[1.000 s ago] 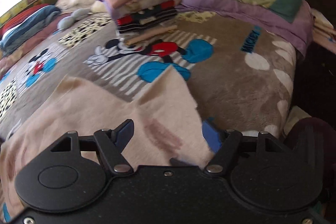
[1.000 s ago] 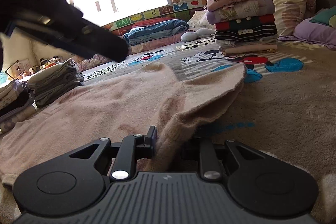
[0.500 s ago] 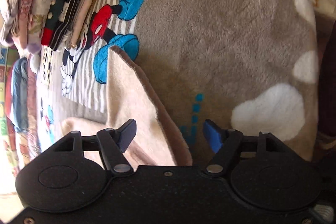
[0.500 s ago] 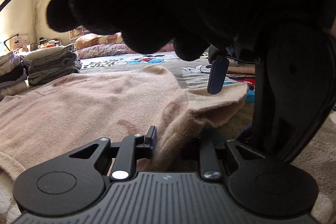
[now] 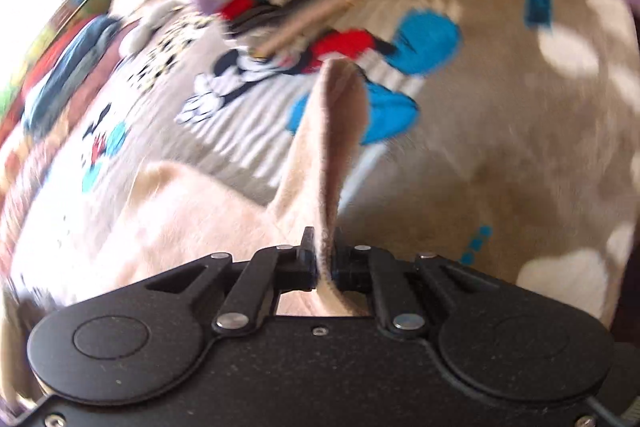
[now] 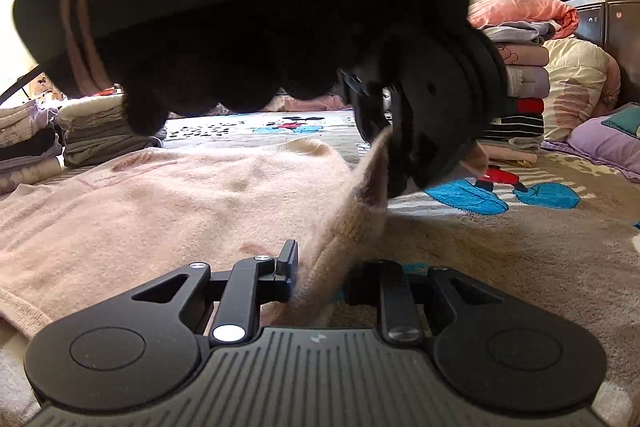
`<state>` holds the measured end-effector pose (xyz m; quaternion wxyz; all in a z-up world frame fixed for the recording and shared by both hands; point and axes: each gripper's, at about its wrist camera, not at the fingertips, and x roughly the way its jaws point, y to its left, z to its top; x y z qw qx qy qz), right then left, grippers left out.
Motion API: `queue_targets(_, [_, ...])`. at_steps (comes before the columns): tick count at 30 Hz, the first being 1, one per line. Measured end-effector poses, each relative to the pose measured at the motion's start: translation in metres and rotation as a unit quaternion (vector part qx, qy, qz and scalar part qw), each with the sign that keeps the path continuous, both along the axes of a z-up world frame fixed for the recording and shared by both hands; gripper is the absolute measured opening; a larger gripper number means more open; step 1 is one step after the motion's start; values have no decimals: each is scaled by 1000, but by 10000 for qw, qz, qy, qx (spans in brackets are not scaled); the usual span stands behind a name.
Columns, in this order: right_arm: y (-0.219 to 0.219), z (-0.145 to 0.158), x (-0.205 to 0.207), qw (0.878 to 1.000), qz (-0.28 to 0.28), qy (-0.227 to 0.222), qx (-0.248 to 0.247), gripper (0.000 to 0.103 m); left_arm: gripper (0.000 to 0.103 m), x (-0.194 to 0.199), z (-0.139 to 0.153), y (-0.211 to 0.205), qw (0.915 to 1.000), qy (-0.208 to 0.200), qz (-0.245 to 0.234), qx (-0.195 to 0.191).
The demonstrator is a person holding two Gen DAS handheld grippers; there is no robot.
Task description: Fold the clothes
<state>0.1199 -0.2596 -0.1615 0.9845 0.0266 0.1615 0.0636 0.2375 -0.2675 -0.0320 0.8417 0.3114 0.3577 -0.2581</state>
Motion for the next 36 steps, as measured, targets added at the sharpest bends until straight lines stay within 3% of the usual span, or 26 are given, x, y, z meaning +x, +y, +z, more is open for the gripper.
queue_targets(4, [3,3,-1,10000,30,-9,50,31,6,-6,20,62,9888,19,738,-1294])
queue_targets(8, [10,6,-2,9999,138,-1,36,43,6,-17,26,117,9666,-52,1204,-2261])
queue_targets(12, [26,4,-1,9990,419,56,-131,46,5,-30,28,159,9504,-206,1575,-2674])
queue_targets(18, [47,-1,-4,9950,855,267,-439,45,5,-39,23,216,9324,-269,2008,-2994])
queue_targets(22, [56,-2,-7,9930,988,338,-543,45,5,-45,11,247,9221,-301,2244,-3138])
queue_targets(25, [62,-3,-10,9915,1058,353,-669,45,6,-47,-8,275,9086,-140,2549,-3307])
queue_targets(30, [72,-3,-18,9887,1165,327,-884,45,6,-48,-45,311,8788,305,2989,-3706])
queue_targets(34, [77,0,-25,9860,1237,267,-1089,45,8,-47,-72,333,8408,842,3123,-4341])
queue_targets(36, [79,1,-28,9843,1253,230,-1220,45,23,-47,-83,344,8183,1068,3143,-4694])
